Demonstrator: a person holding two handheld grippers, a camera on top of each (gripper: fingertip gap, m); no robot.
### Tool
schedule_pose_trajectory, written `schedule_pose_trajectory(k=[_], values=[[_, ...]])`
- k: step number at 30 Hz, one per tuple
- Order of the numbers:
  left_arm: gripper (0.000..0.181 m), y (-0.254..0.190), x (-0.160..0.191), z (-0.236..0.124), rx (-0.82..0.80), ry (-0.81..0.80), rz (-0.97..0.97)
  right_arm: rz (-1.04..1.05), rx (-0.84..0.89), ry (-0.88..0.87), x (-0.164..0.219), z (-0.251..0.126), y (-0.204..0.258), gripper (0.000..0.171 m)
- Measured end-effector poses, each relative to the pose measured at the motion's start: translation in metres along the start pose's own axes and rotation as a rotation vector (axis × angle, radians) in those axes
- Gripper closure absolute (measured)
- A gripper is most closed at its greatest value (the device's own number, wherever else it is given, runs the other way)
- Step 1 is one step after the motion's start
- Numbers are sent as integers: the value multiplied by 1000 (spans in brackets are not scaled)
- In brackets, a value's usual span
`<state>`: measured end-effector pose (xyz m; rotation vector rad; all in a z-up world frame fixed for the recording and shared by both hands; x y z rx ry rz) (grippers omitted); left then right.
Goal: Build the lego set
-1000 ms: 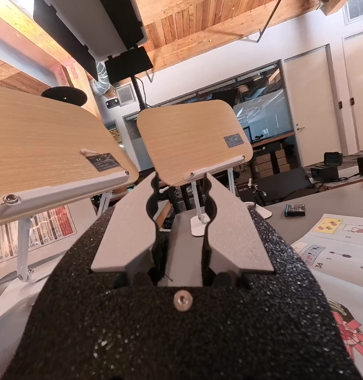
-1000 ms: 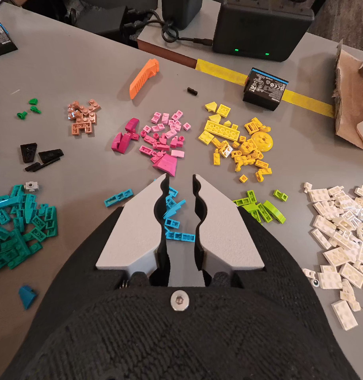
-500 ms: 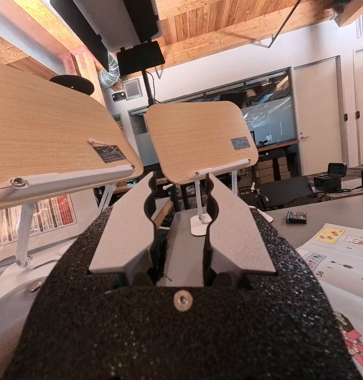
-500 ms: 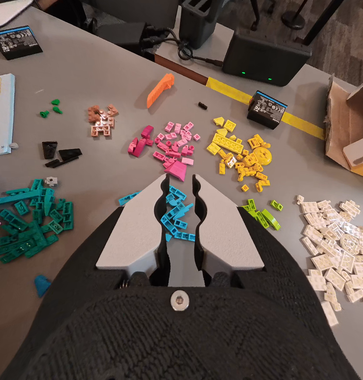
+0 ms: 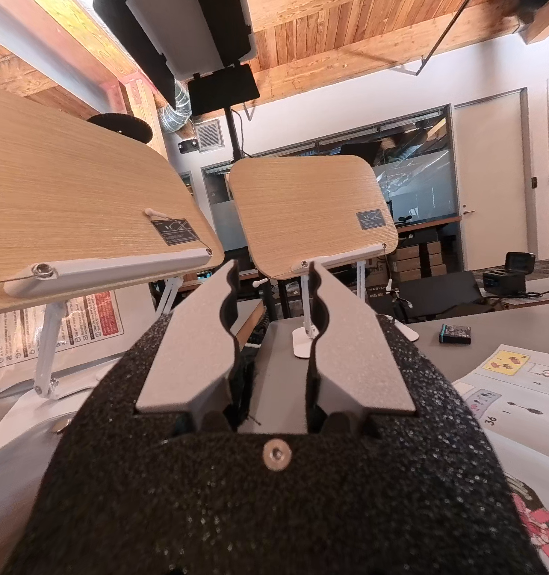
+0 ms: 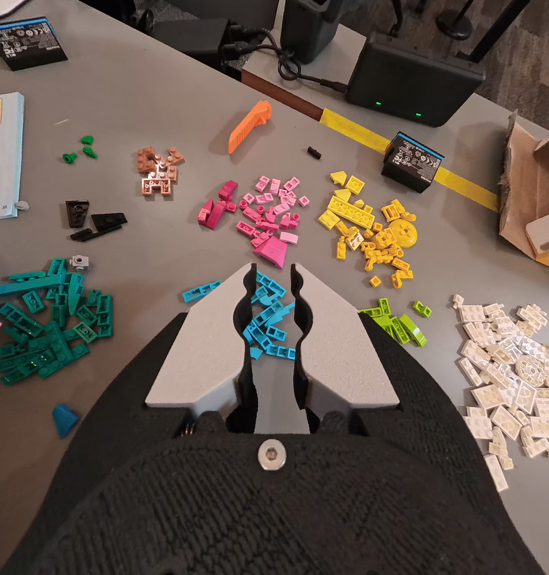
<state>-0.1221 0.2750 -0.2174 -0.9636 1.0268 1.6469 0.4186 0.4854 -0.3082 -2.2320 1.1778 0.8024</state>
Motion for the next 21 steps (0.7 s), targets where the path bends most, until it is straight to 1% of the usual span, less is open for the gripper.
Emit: schedule_pose_trajectory(k=[3, 10, 18, 21], values=[[141, 6, 5, 1, -30, 34, -20, -3, -3, 1, 1, 0, 1, 151], [141, 17, 13, 2, -37, 58, -169, -17, -7, 8, 1, 1, 2, 151], [142, 15, 9, 1, -17, 37, -204, -30, 6, 17, 4, -2, 3, 151], [144, 18, 12, 0, -20, 70, -206, -38, 31, 31, 7, -5, 2, 151]])
Point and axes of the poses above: each gripper's, where its closed fingertips meet, z out along the fingers, x out of its underside, y = z × x across the jaws, the point moved 4 cm from there along -z, back along the fingers, and after that the axes turned 5 degrees about y, right-handed, at the moved point
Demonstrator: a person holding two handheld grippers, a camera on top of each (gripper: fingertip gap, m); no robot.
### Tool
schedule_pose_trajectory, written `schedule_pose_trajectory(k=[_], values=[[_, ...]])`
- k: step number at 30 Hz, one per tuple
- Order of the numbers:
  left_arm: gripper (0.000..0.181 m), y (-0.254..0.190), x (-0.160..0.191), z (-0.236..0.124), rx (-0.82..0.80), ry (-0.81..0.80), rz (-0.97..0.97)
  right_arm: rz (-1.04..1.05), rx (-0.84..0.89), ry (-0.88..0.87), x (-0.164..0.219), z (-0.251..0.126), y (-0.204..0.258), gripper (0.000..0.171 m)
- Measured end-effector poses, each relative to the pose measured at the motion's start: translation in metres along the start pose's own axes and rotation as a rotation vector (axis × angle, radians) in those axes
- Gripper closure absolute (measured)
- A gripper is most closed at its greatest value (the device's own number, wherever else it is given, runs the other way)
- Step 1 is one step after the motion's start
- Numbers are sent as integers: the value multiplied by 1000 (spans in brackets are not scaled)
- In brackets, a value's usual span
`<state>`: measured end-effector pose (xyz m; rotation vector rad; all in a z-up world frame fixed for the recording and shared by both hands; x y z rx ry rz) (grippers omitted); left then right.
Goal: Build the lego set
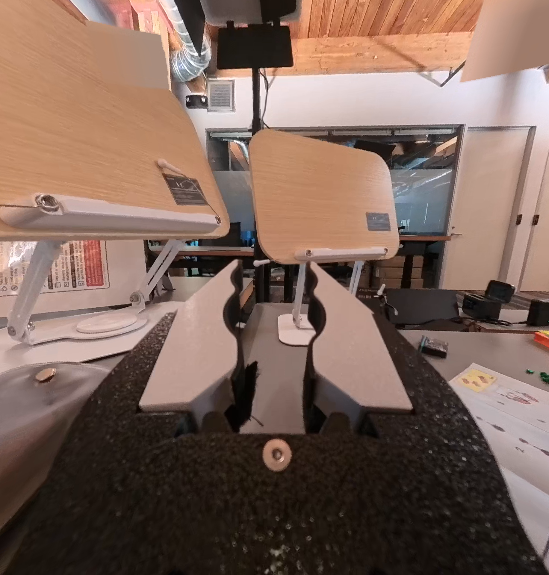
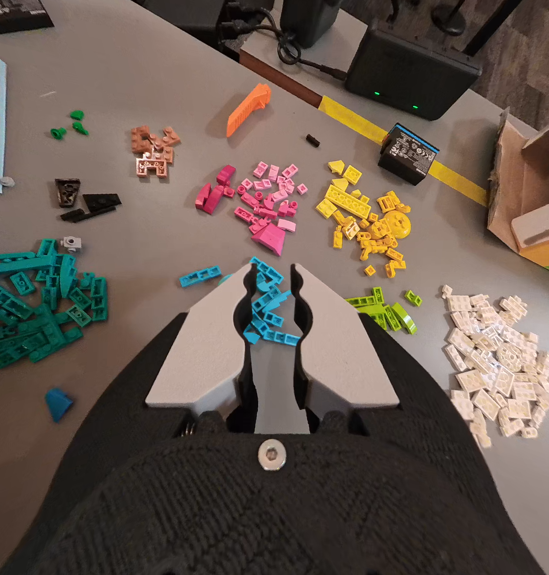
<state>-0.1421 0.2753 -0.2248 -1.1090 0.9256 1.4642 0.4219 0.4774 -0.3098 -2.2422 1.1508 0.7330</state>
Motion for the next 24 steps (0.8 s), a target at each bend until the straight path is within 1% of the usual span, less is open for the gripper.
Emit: schedule_pose_trajectory(k=[3, 5, 7, 10, 13, 15, 18, 22, 24], values=[[156, -2, 6, 0, 44, 78, 43, -11, 35, 19, 4, -4, -4, 152], [163, -7, 17, -1, 96, 193, 113, -20, 62, 41, 8, -6, -7, 152], [181, -13, 31, -7, 158, 317, 218, -32, 89, 68, 12, -8, -12, 152], [181, -19, 59, -19, 247, 544, 355, -52, 127, 106, 15, -10, -18, 153], [181, -38, 81, -35, 384, 713, 347, -71, 153, 135, 14, -10, -23, 153], [181, -44, 95, -44, 422, 804, 378, -72, 151, 145, 11, -7, -24, 154], [181, -41, 109, -49, 401, 875, 418, -94, 145, 163, 5, -1, -23, 154], [181, -38, 123, -52, 403, 945, 388, -145, 149, 182, -4, 5, -18, 154], [181, -35, 125, -52, 393, 955, 388, -157, 149, 186, -8, 6, -16, 154]])
Point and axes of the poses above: each gripper's, where its closed fingertips meet, z out along the fingers, x out of its underside, y = z × x across the jaws, the point moved 4 cm from there along -z, back along the fingers, and after that the axes turned 5 degrees about y, right-handed, at the moved point
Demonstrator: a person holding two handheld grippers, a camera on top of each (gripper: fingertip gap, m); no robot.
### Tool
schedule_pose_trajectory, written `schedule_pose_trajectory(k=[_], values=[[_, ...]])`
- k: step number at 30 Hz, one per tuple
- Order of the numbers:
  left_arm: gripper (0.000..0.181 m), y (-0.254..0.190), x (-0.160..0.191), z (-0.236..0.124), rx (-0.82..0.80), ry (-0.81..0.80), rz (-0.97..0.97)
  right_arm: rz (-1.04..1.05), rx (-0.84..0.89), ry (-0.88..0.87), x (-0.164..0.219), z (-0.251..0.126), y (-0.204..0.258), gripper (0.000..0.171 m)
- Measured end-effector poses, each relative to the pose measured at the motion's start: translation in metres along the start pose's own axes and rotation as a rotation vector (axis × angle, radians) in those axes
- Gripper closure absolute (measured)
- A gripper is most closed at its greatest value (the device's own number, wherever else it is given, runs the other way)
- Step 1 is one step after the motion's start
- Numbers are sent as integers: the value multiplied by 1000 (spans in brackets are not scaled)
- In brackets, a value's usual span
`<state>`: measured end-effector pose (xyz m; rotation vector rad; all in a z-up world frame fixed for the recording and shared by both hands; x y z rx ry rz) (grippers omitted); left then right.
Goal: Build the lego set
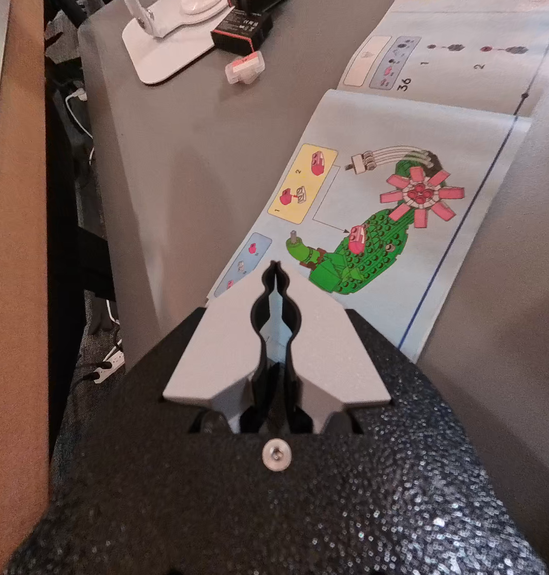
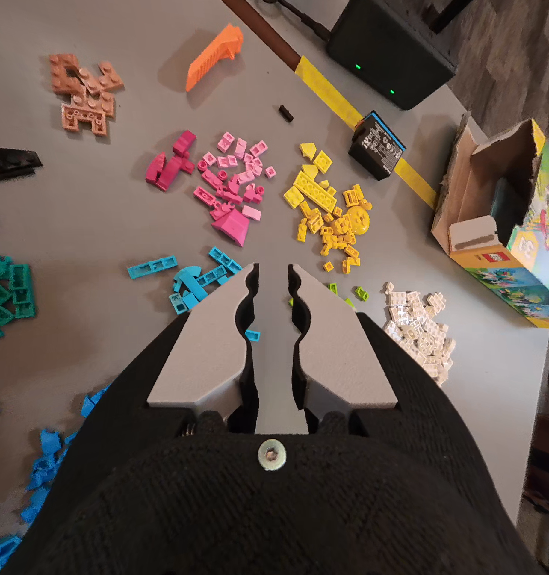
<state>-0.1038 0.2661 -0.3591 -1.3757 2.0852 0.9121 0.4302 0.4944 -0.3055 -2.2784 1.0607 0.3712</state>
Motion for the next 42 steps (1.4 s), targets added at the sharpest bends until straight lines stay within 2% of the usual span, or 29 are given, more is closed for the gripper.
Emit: schedule_pose_trajectory(k=[13, 18, 22, 27, 32, 36, 42], values=[[181, 3, 0, 3, 33, -51, -34, -23, 21, -9, -13, -9, 2, 154], [181, 5, -1, 2, -29, -75, 31, -44, 13, -42, -26, -17, -2, 153], [181, 7, -17, -8, -70, -170, 60, -87, 24, -57, -25, -24, 2, 147], [181, 9, -52, -19, -125, -299, 101, -57, -10, -125, -8, -32, 21, 147], [181, 11, -85, -11, -120, -473, 55, -57, -47, -160, 3, -28, 27, 147], [181, 12, -84, 3, -31, -536, -49, -74, -77, -206, 0, -25, 28, 148], [181, 19, -80, -5, -118, -618, -23, -126, -148, -190, -1, -5, 33, 148]])
Point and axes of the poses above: each gripper's, where its closed fingertips meet, z out along the fingers, x out of its underside, y = z × x across the jaws, the point moved 4 cm from there along -z, back along the fingers, and after that the axes turned 5 degrees about y, right-handed, at the moved point
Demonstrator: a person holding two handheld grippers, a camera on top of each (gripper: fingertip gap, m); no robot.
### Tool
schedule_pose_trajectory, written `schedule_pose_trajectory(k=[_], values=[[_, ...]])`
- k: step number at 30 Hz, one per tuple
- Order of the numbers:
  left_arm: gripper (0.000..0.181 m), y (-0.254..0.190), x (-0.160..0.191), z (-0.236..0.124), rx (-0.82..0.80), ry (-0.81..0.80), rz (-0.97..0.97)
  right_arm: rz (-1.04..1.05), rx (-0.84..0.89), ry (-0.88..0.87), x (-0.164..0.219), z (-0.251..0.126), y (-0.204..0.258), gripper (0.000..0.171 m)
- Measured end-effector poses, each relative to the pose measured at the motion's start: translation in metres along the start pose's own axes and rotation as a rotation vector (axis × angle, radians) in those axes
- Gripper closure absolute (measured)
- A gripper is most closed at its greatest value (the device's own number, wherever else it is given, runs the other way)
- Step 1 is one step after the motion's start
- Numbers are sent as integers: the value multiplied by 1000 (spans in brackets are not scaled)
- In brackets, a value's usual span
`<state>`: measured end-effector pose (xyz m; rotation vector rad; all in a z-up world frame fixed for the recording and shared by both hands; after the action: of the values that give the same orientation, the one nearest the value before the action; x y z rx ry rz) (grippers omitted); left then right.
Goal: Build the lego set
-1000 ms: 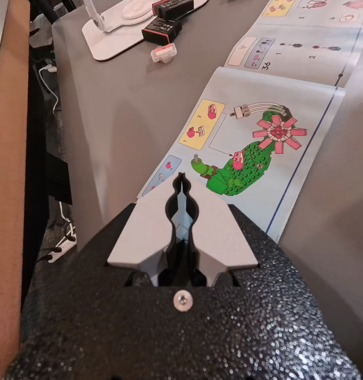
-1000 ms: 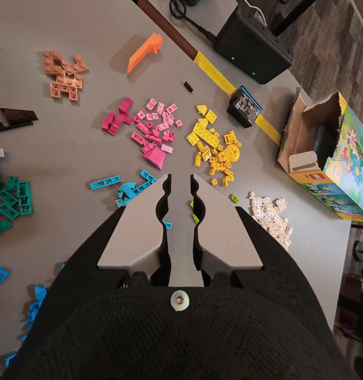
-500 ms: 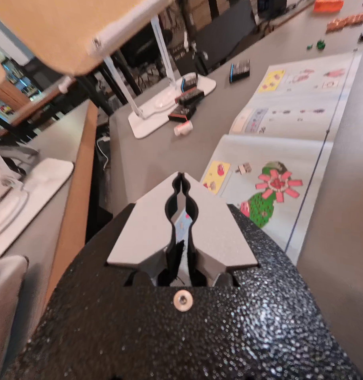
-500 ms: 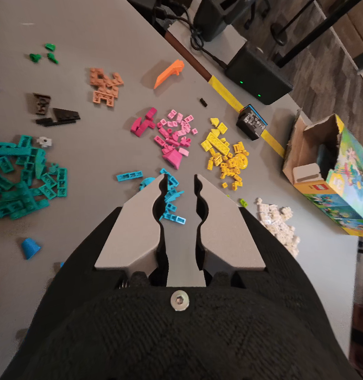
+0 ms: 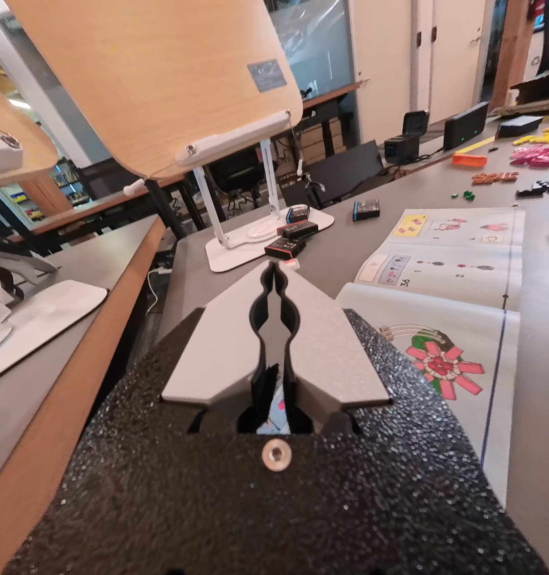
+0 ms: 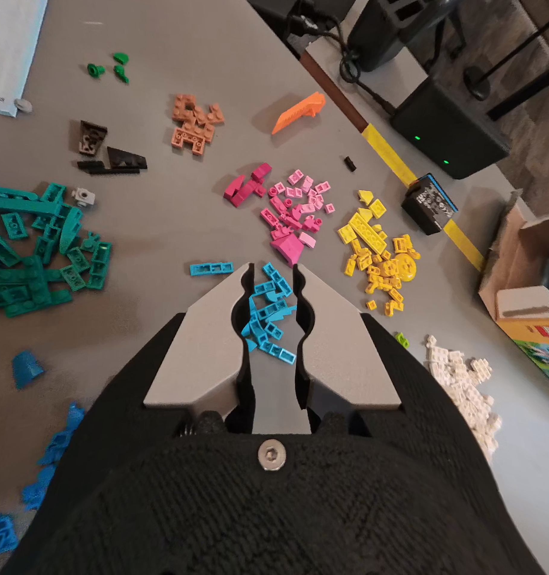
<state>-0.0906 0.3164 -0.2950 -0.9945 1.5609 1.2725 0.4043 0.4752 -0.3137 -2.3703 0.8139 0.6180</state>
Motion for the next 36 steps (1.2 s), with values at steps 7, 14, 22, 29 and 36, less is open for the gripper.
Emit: schedule_pose_trajectory(k=[7, 14, 22, 29, 36], values=[[181, -2, 1, 2, 3, -10, -7, -77, -135, 87, 2, 33, -9, 147], [181, -3, 1, 2, 14, -10, -10, -129, -238, 142, 8, 57, -16, 143], [181, -4, 2, 3, 24, -4, -21, -141, -244, 127, 6, 66, -23, 148], [181, -5, 1, 3, 28, -6, -21, -155, -228, 164, 10, 66, -29, 154], [181, -6, -2, 0, 27, -18, -18, -158, -196, 160, 2, 57, -39, 153]])
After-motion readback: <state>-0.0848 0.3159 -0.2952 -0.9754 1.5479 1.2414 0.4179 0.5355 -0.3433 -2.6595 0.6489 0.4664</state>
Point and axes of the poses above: each gripper's, where its closed fingertips meet, z out along the fingers, x out of its underside, y = z × x across the jaws, the point moved 4 cm from there along -z, back along the fingers, and after that the axes turned 5 degrees about y, right-handed, at the moved point
